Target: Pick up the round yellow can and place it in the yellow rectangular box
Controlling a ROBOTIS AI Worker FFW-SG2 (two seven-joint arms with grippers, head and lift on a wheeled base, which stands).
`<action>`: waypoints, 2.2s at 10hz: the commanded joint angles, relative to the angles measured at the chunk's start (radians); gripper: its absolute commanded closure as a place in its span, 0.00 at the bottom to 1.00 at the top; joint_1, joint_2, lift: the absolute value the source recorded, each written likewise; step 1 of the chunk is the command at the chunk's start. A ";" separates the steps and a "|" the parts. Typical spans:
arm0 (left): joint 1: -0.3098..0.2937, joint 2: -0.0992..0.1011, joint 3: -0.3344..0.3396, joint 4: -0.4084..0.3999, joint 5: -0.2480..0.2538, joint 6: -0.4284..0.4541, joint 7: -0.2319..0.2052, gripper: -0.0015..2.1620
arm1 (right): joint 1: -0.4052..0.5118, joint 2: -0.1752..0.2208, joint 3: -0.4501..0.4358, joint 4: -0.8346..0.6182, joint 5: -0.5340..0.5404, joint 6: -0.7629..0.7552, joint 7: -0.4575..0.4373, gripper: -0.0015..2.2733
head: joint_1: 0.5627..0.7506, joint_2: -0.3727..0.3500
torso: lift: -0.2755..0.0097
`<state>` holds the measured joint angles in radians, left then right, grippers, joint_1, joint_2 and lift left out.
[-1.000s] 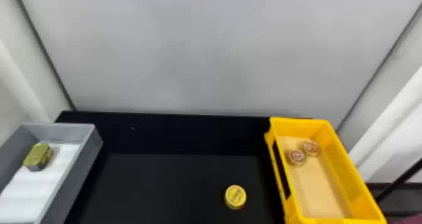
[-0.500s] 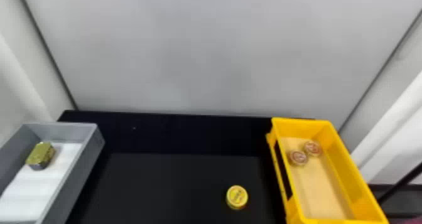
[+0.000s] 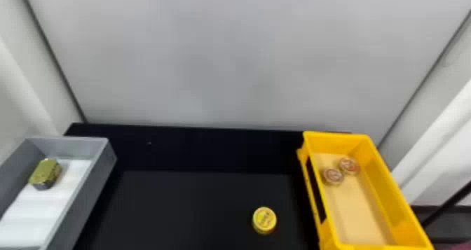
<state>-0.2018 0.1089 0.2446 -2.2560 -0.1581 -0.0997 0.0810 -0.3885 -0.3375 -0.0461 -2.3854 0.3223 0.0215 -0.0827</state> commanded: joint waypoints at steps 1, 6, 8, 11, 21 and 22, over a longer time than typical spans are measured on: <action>-0.002 0.000 -0.001 -0.001 0.000 0.001 -0.001 0.04 | 0.000 0.000 0.000 0.000 0.000 -0.002 0.000 0.06 | 0.70 0.41 | 0.96; -0.002 0.000 -0.002 -0.001 0.000 0.001 -0.004 0.04 | 0.000 0.000 0.000 0.000 -0.002 -0.002 0.000 0.06 | 0.70 0.41 | 0.96; -0.002 0.000 -0.002 -0.001 0.000 0.003 -0.004 0.04 | 0.000 0.000 0.000 0.000 -0.002 -0.002 0.000 0.06 | 0.70 0.41 | 0.96; -0.002 0.000 -0.004 -0.001 0.000 0.003 -0.004 0.04 | 0.000 0.000 0.000 0.000 -0.003 -0.002 0.000 0.06 | 0.70 0.41 | 0.96; -0.015 0.000 -0.014 0.001 0.000 0.018 -0.013 0.04 | -0.010 0.031 -0.003 0.018 -0.304 0.704 -0.045 0.05 | 0.70 0.41 | 0.96; -0.015 0.000 -0.016 0.001 0.000 0.020 -0.015 0.04 | -0.069 0.040 -0.003 0.020 -0.379 0.941 -0.043 0.05 | 0.70 0.41 | 0.96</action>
<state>-0.2159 0.1090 0.2303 -2.2551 -0.1580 -0.0828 0.0668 -0.3847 -0.3097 -0.0546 -2.3674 0.0596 0.6285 -0.1245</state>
